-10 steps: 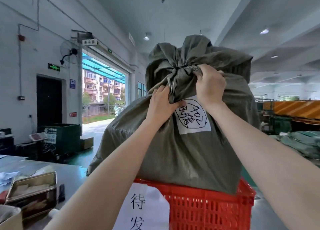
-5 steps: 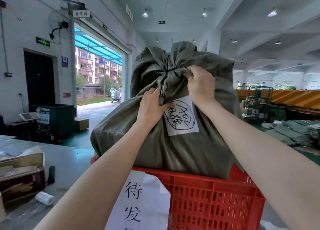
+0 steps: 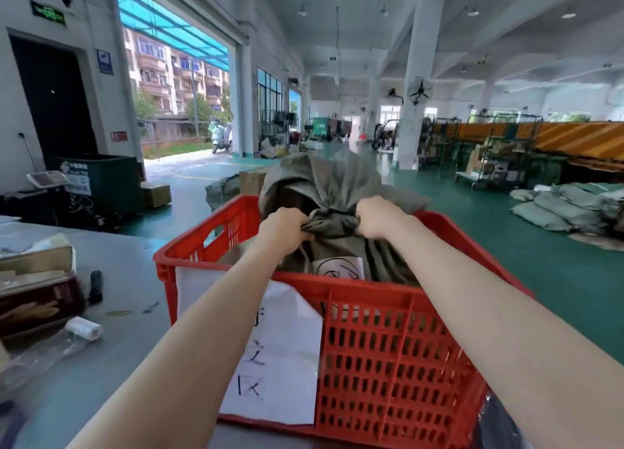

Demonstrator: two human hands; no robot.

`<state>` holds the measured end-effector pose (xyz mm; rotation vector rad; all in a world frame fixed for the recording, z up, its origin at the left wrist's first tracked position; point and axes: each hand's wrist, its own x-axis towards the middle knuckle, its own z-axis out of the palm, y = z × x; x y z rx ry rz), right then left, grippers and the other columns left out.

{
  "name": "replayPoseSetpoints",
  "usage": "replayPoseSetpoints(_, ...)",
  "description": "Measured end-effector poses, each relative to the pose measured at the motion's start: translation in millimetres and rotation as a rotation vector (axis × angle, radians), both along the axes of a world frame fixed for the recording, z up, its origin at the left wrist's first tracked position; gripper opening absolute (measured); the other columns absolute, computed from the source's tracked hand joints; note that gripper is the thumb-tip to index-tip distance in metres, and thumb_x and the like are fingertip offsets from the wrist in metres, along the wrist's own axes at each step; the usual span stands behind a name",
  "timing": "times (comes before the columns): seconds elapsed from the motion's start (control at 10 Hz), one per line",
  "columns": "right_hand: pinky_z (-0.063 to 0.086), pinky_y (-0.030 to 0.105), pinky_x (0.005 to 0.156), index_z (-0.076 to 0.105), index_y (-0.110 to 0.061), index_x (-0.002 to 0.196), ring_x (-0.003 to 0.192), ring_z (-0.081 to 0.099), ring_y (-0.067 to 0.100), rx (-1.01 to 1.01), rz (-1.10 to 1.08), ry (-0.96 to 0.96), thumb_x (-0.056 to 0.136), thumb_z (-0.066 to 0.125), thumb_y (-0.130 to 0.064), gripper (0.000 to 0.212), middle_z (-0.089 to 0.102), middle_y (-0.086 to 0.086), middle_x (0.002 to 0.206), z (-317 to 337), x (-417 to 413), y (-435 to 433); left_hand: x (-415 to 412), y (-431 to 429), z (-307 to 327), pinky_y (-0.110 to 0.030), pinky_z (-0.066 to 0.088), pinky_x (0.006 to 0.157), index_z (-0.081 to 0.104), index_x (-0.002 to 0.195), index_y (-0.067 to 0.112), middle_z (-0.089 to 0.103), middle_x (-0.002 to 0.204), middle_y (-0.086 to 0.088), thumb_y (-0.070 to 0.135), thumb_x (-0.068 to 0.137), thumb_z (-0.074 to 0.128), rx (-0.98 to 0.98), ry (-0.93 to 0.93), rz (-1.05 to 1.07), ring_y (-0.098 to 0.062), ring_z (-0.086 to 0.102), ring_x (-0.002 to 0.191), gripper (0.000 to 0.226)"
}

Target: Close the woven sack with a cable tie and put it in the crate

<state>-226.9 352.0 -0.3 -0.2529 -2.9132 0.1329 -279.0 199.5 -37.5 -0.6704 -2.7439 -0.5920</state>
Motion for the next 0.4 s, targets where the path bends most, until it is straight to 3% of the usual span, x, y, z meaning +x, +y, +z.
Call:
replayPoseSetpoints(0.1,0.045,0.035,0.076,0.059,0.002,0.091,0.098,0.06,0.036,0.041,-0.017,-0.023,0.088,0.05,-0.012,0.016,0.062,0.023,0.115,-23,4,12,2,5,-6,-0.039,0.048,0.081,0.067,0.1,0.012,0.068,0.106,-0.018,0.023,0.087,0.055,-0.01,0.047,0.013,-0.039,0.061,0.104,0.021)
replayPoseSetpoints(0.2,0.045,0.035,0.08,0.06,0.001,0.105,0.107,0.057,0.037,0.049,-0.009,0.026,0.09,0.05,-0.019,0.027,0.06,0.022,0.118,-23,6,13,3,7,1,-0.038,0.047,0.079,0.066,0.099,0.009,0.067,0.107,-0.017,0.025,0.085,0.056,-0.036,0.02,0.034,-0.037,0.061,0.104,0.023)
replayPoseSetpoints(0.3,0.044,0.035,0.077,0.06,0.0,0.105,0.107,0.058,0.036,0.033,-0.011,0.033,0.09,0.049,-0.021,0.028,0.06,0.02,0.117,-17,14,9,5,6,9,-0.039,0.049,0.08,0.066,0.096,0.009,0.067,0.106,-0.015,0.027,0.084,0.058,-0.069,-0.021,0.042,-0.036,0.061,0.104,0.023)
replayPoseSetpoints(0.4,0.045,0.034,0.078,0.06,-0.003,0.108,0.109,0.058,0.035,-0.005,-0.009,0.067,0.089,0.048,-0.021,0.029,0.062,0.017,0.115,-13,20,9,9,3,16,-0.04,0.05,0.09,0.064,0.11,0.019,0.065,0.117,-0.009,0.031,0.083,0.058,-0.031,-0.019,0.061,-0.031,0.059,0.112,0.03)
